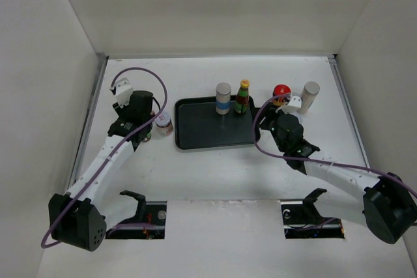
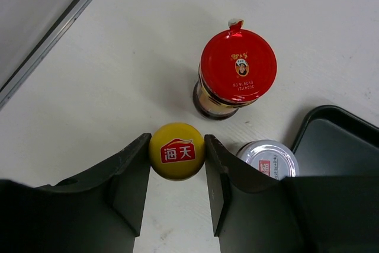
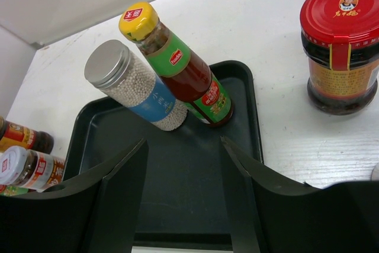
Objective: Organize the condiment bottles
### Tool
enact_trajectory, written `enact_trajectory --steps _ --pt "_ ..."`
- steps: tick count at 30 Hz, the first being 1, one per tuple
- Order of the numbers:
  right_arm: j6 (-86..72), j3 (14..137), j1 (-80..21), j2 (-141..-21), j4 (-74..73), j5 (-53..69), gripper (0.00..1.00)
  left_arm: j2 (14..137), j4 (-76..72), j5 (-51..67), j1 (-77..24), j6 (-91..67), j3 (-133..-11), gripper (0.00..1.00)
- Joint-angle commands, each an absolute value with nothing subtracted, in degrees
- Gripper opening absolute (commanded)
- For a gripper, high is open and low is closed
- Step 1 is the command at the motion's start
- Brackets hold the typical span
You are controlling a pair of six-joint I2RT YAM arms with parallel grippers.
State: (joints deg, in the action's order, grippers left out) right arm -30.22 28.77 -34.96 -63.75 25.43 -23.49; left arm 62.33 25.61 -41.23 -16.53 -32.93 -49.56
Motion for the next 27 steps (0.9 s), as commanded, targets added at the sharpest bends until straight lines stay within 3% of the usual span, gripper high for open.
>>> enact_trajectory --steps 1,7,12,19,27 --pt "-29.62 30.59 -35.37 -62.75 28.65 -22.94 0.58 58.81 23.20 -40.51 -17.27 -33.58 -50.71 0.18" --pt "-29.62 30.94 -35.46 -63.81 28.65 -22.94 0.58 50.55 26.80 -45.17 -20.95 -30.06 -57.81 0.16" --pt "-29.62 31.11 -35.46 -64.25 28.65 -22.94 0.58 50.53 28.13 -48.42 -26.48 -26.29 -67.66 0.16" --pt "-29.62 30.76 -35.29 -63.11 28.48 -22.94 0.58 60.89 19.79 -47.82 -36.33 -24.44 -76.63 0.16" --pt "-29.62 30.59 -35.11 -62.49 28.39 -22.94 0.58 77.68 7.83 -43.16 -38.63 -23.91 -81.38 0.16"
